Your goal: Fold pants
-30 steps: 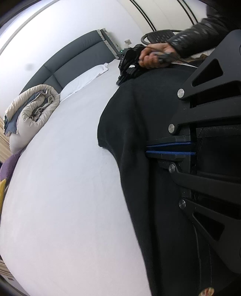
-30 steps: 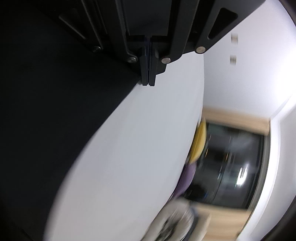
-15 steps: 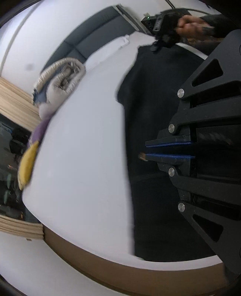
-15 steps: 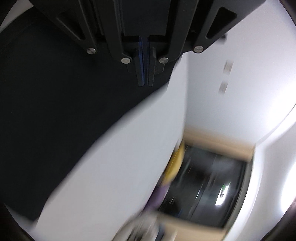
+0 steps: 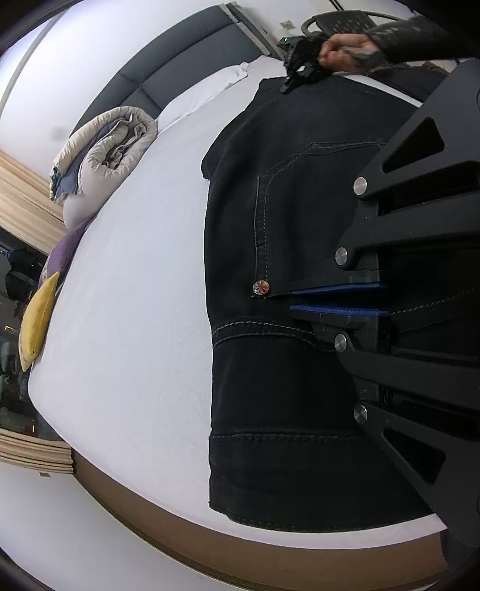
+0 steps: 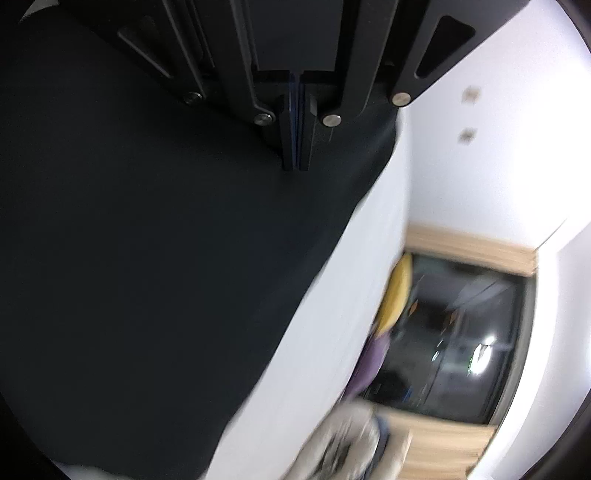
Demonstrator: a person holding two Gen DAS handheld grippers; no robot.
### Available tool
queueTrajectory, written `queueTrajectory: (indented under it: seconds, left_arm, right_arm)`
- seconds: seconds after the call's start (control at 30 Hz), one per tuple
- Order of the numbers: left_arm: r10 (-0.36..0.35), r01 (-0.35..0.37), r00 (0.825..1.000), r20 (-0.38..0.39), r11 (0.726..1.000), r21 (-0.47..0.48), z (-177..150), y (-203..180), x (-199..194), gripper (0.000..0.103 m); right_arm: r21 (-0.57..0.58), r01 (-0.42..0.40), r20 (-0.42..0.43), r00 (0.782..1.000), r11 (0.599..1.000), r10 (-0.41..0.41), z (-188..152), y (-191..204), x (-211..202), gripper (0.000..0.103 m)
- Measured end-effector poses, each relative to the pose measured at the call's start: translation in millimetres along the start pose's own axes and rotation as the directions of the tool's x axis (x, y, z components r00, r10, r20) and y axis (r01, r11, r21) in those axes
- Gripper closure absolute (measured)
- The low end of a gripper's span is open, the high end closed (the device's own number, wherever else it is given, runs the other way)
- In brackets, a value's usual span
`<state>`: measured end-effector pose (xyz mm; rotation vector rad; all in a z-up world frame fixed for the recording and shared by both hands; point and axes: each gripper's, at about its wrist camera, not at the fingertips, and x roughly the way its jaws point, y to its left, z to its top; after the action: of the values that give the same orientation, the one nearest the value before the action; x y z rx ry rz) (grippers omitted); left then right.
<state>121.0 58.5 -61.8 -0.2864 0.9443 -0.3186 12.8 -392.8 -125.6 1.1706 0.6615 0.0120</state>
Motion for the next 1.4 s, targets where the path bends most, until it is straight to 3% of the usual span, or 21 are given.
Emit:
queueTrajectory:
  seconds: [0.13, 0.23, 0.27, 0.3, 0.33, 0.37, 0.43, 0.47, 0.53, 0.63, 0.77, 0.87, 0.97, 1.13, 1.3, 1.37, 1.4]
  left_arm:
    - [0.004, -0.004, 1.000, -0.002, 1.000, 0.012, 5, -2, 7, 0.096]
    - [-0.002, 0.002, 1.000, 0.000, 1.000, 0.008, 9, -5, 10, 0.096]
    - [-0.005, 0.005, 1.000, 0.002, 1.000, 0.005, 10, -5, 11, 0.096]
    - [-0.006, 0.006, 1.000, 0.003, 1.000, 0.003, 10, -6, 10, 0.096]
    - [-0.003, 0.003, 1.000, 0.004, 1.000, 0.002, 10, -6, 9, 0.096]
    - [0.009, -0.009, 1.000, 0.004, 1.000, 0.006, 9, -9, 8, 0.096]
    - [0.050, -0.050, 0.999, 0.005, 0.999, 0.021, 11, -17, 3, 0.096]
    - [0.083, -0.083, 0.997, 0.008, 0.996, 0.038, 12, -25, 0, 0.096]
    - [0.090, -0.091, 0.996, 0.018, 0.994, 0.057, 13, -37, -3, 0.096]
    - [-0.012, 0.010, 1.000, 0.023, 0.997, 0.077, 13, -69, -7, 0.096]
    - [-0.117, 0.119, 0.993, -0.019, 0.981, 0.153, 4, -119, 7, 0.096]
    - [-0.128, 0.140, 0.989, -0.078, 0.975, 0.173, -7, -140, 29, 0.096]
    - [-0.117, 0.135, 0.984, -0.135, 0.981, 0.136, -21, -137, 51, 0.096]
    - [-0.195, 0.204, 0.972, -0.135, 0.977, 0.060, -29, -118, 59, 0.096]
    - [-0.187, 0.198, 0.973, -0.134, 0.978, 0.073, -38, -113, 60, 0.096]
    - [-0.191, 0.201, 0.972, -0.135, 0.977, 0.068, -39, -110, 57, 0.096]
    - [-0.198, 0.207, 0.971, -0.135, 0.976, 0.061, -41, -108, 57, 0.096]
  right_arm:
    - [0.073, 0.099, 0.133, 0.985, 0.992, -0.108, 62, -43, -35, 0.103]
    - [0.026, 0.279, 0.221, 0.935, 0.960, -0.278, 99, -45, -57, 0.103]
    - [0.003, 0.350, 0.246, 0.908, 0.937, -0.340, 102, -34, -66, 0.103]
    - [-0.023, 0.444, 0.278, 0.864, 0.896, -0.421, 103, -20, -74, 0.097]
    - [-0.050, 0.534, 0.326, 0.808, 0.844, -0.491, 100, -4, -84, 0.084]
    - [-0.067, 0.559, 0.365, 0.785, 0.827, -0.501, 105, -3, -105, 0.078]
    - [-0.072, 0.551, 0.417, 0.774, 0.831, -0.477, 93, 2, -140, 0.056]
    - [-0.062, 0.542, 0.431, 0.772, 0.838, -0.468, 84, 5, -154, 0.054]
    - [-0.046, 0.480, 0.421, 0.805, 0.876, -0.418, 67, 5, -166, 0.048]
    - [-0.018, 0.394, 0.356, 0.861, 0.919, -0.362, 43, -13, -178, 0.045]
    - [0.067, 0.341, 0.298, 0.890, 0.938, -0.345, 32, -44, -165, 0.045]
    - [0.129, 0.271, 0.259, 0.919, 0.954, -0.296, 30, -63, -152, 0.045]
    - [0.187, 0.223, 0.273, 0.924, 0.957, -0.268, 34, -76, -149, 0.045]
    - [0.210, 0.196, 0.298, 0.920, 0.958, -0.253, 44, -79, -148, 0.045]
    - [0.238, 0.120, 0.346, 0.917, 0.964, -0.199, 45, -83, -150, 0.047]
    - [0.234, 0.107, 0.351, 0.917, 0.966, -0.187, 47, -83, -147, 0.050]
    - [0.228, 0.104, 0.356, 0.917, 0.968, -0.183, 49, -83, -144, 0.056]
